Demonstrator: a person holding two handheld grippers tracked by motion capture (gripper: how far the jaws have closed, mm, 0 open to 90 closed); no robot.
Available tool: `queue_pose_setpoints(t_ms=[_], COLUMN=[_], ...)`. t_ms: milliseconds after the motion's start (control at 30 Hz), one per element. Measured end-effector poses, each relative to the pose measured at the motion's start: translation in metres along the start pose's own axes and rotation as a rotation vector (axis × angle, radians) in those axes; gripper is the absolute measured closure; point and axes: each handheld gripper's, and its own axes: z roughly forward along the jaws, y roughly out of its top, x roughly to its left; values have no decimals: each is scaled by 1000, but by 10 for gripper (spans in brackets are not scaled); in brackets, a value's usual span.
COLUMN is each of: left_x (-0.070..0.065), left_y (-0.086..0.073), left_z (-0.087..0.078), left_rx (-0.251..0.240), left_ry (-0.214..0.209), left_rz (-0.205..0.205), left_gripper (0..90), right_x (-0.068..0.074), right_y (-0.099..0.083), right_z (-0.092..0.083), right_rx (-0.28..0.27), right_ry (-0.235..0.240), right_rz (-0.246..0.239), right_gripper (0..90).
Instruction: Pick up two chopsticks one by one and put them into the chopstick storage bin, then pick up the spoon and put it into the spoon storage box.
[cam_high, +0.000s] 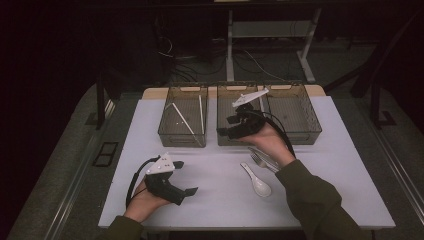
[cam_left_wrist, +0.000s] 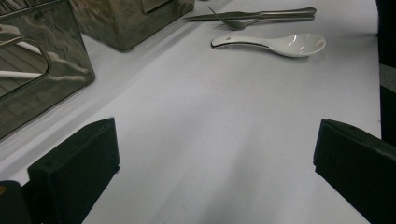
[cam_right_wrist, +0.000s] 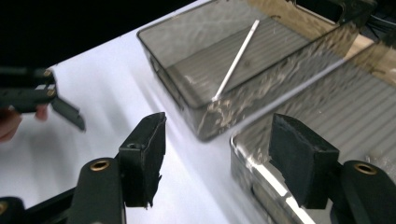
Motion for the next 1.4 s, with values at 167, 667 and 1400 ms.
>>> queue_pose_setpoints(t_ms=[167,667,1400], left_x=[0,-1,-2], left_y=[0,-1,-2], left_z=[0,-1,-1], left_rx=[5,10,16], left_ry=[3,11,19], left_rz=[3,4,7], left_gripper=[0,0,0], right_x=[-2,-7,-9], right_y=[-21,-74,-131], right_z=[-17,-49,-68], right_rx=[-13,-23,23], right_ry=[-1,-16,-93], right_rz=[7,43,85], right_gripper=[361,424,827])
